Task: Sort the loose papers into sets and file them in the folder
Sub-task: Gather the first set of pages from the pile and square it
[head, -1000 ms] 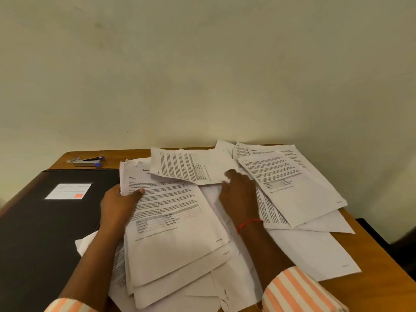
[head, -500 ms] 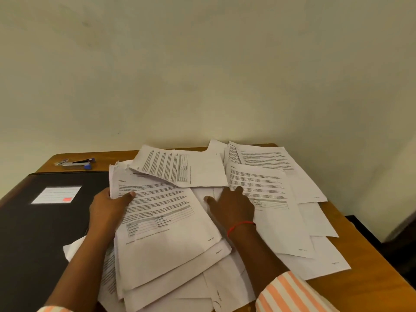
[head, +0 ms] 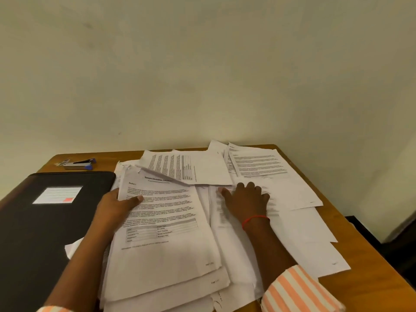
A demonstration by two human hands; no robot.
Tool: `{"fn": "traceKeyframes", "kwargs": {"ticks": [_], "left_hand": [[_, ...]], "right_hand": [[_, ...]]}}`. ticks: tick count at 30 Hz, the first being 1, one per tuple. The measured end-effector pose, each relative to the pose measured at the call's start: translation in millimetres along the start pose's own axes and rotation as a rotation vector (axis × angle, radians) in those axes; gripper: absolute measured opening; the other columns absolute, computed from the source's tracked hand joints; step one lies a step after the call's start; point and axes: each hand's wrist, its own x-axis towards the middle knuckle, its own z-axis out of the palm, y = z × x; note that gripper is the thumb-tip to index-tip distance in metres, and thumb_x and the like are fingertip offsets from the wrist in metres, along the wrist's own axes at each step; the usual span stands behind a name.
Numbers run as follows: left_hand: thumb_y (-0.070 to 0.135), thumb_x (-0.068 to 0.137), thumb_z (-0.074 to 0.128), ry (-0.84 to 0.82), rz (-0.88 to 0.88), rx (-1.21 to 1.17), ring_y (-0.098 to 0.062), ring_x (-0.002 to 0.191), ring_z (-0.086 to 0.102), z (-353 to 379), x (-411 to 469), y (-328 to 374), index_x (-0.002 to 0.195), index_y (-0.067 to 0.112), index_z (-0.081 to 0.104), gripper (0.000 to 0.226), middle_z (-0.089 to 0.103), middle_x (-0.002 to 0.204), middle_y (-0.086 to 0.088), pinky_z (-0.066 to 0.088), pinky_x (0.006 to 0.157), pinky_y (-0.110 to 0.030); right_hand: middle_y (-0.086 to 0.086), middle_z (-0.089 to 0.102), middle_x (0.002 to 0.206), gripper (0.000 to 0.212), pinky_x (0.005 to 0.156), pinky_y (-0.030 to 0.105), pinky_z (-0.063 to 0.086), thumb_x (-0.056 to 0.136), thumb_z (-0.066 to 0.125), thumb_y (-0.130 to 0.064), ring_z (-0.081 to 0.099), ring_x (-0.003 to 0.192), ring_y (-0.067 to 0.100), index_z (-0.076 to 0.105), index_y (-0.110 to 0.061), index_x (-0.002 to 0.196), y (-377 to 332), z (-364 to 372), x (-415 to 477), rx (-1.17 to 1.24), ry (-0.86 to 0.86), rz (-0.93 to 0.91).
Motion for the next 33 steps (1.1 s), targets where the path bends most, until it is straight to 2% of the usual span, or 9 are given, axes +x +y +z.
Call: {"fn": "traceKeyframes", "kwargs": {"ticks": [7,13,15,19,23,25,28,30,33], "left_hand": [[0.022,0.089,0.076,-0.017,0.058,0.048,-0.027,0.078,0.075,2.7,3.0,-5.9,0.107,0.019,0.069,0.020,0.077,0.094,-0.005,0.061,0.072,-0.043],[0.022,0.089,0.076,-0.018,0.066,0.046,-0.026,0.079,0.075,3.9,5.5,-10.3,0.107,0.020,0.069,0.019,0.077,0.094,-0.004,0.061,0.071,-0.043],[0.023,0.089,0.076,-0.017,0.073,0.047,-0.026,0.080,0.075,3.9,6.1,-10.6,0.106,0.020,0.068,0.019,0.076,0.095,-0.003,0.060,0.070,-0.041],[0.023,0.089,0.077,-0.011,0.081,0.028,-0.025,0.082,0.073,4.7,5.9,-9.7,0.108,0.019,0.069,0.021,0.075,0.098,-0.004,0.057,0.068,-0.036],[0.021,0.088,0.078,-0.016,0.086,0.006,-0.027,0.086,0.074,4.9,4.6,-11.2,0.112,0.017,0.071,0.026,0.076,0.101,-0.005,0.060,0.081,-0.046],[0.020,0.088,0.078,-0.019,0.094,-0.007,-0.026,0.086,0.074,5.5,5.1,-11.7,0.111,0.016,0.071,0.025,0.076,0.101,-0.005,0.060,0.079,-0.044],[0.018,0.088,0.077,-0.019,0.100,-0.029,-0.024,0.085,0.073,7.8,4.3,-11.7,0.113,0.014,0.070,0.026,0.076,0.101,-0.005,0.057,0.069,-0.034],[0.015,0.089,0.076,-0.009,0.112,-0.045,-0.021,0.082,0.073,9.7,3.3,-11.3,0.113,0.012,0.070,0.026,0.075,0.097,-0.002,0.055,0.064,-0.028],[0.015,0.089,0.075,-0.003,0.120,-0.044,-0.017,0.080,0.072,11.0,1.7,-10.5,0.112,0.012,0.070,0.024,0.074,0.093,0.002,0.053,0.060,-0.024]], "right_hand": [[0.015,0.050,0.136,0.069,0.104,0.044,0.036,0.092,0.048,-0.067,0.043,0.128,0.033,0.049,-0.012,0.133,-4.9,4.2,-4.1,0.018,0.006,-0.029],[0.017,0.034,0.154,0.075,0.117,0.047,0.023,0.091,0.050,-0.067,0.026,0.145,0.033,0.049,-0.009,0.138,2.6,12.4,8.9,0.126,0.013,-0.043],[0.017,0.043,0.147,0.079,0.114,0.047,0.027,0.090,0.048,-0.070,0.036,0.139,0.033,0.046,-0.007,0.137,4.5,15.3,13.6,0.146,0.021,-0.039],[0.017,0.051,0.137,0.075,0.107,0.048,0.030,0.092,0.040,-0.071,0.044,0.128,0.035,0.043,-0.010,0.137,4.5,9.4,21.0,0.022,0.090,-0.042],[0.019,0.050,0.135,0.068,0.107,0.048,0.029,0.093,0.042,-0.067,0.042,0.127,0.036,0.054,-0.011,0.129,9.0,7.3,31.2,-0.092,0.092,-0.044],[0.018,0.047,0.136,0.066,0.106,0.046,0.030,0.094,0.043,-0.065,0.041,0.126,0.035,0.060,-0.009,0.126,9.6,3.9,39.8,-0.132,0.129,-0.079],[0.015,0.056,0.131,0.069,0.105,0.046,0.033,0.095,0.038,-0.068,0.052,0.122,0.033,0.063,-0.011,0.126,4.6,-9.4,59.9,-0.216,0.012,-0.112],[0.012,0.063,0.126,0.070,0.104,0.045,0.042,0.088,0.048,-0.073,0.059,0.115,0.032,0.063,-0.014,0.124,2.0,-26.4,77.6,-0.229,-0.122,-0.135],[0.005,0.070,0.100,0.068,0.086,0.036,0.054,0.078,0.067,-0.072,0.066,0.086,0.023,0.065,-0.011,0.107,-1.3,-59.6,103.8,-0.109,-0.550,-0.110]]}}
